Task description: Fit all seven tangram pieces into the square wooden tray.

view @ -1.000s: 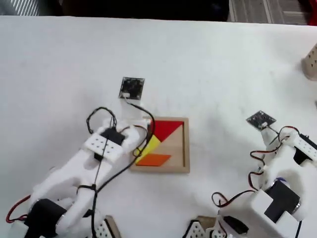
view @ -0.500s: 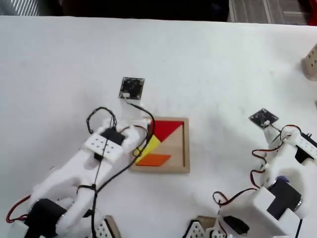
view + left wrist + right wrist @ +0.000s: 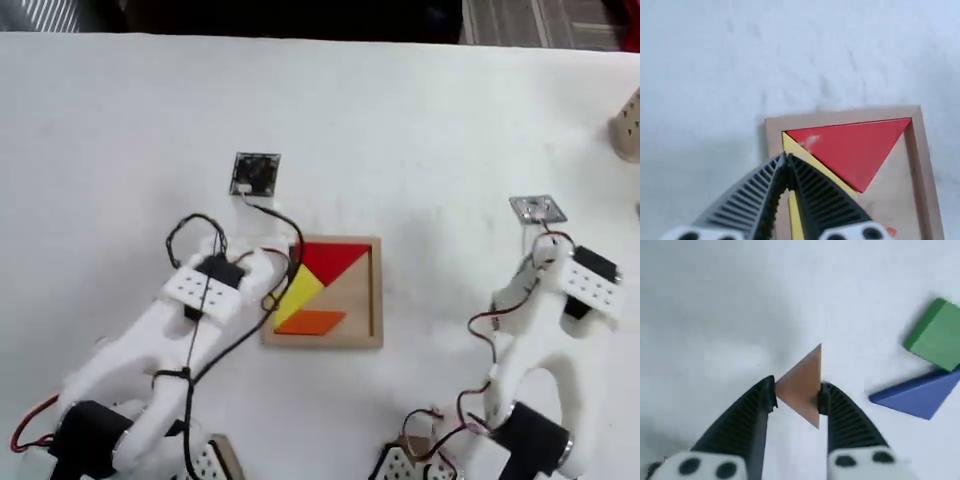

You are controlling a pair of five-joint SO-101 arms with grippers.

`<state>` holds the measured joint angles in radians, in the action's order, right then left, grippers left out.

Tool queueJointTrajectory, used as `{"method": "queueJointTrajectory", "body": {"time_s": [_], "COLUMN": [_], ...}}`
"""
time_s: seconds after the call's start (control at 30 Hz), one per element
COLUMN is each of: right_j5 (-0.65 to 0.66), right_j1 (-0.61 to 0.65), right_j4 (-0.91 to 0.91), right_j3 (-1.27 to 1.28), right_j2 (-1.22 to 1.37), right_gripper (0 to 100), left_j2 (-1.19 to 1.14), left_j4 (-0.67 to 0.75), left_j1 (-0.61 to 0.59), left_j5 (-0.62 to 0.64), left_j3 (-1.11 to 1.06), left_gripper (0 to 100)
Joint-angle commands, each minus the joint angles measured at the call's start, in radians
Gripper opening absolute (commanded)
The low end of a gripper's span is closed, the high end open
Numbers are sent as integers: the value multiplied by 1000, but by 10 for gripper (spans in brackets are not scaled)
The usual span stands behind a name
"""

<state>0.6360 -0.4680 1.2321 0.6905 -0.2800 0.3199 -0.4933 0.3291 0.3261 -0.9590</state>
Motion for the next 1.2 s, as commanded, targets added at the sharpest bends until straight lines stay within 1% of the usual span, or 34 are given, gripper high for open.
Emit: {"method": "queueJointTrajectory", "body": {"time_s": [0.0,0.13,0.27,0.33,0.4,0.47,0.63,0.87,1.0,1.07,1.17], "right_j5": [-229,-384,-540,-601,-646,-687,-809,-878,-885,-884,-879], "right_j1": [168,400,615,697,754,789,829,908,911,909,914], "right_j4": [51,13,-44,-93,-140,-173,-196,-168,-157,-105,-33], "right_j3": [-9,-9,-9,-9,-9,-11,-51,-195,-281,-325,-373], "right_j2": [-65,-65,-65,-65,-65,-65,-38,205,312,343,369], "right_gripper": [18,18,18,18,19,31,111,111,122,168,283], "left_j2": [22,25,25,25,25,25,25,25,25,25,25], "left_j4": [21,28,84,92,92,92,92,94,94,94,94], "left_j1": [-12,-42,-88,-105,-116,-120,-114,-113,-113,-113,-111], "left_j5": [-9,-9,-9,-9,-9,-9,-9,-9,-9,-9,-9], "left_j3": [15,17,14,14,15,15,17,17,17,17,17], "left_gripper": [24,24,24,24,24,24,24,24,24,24,24]}}
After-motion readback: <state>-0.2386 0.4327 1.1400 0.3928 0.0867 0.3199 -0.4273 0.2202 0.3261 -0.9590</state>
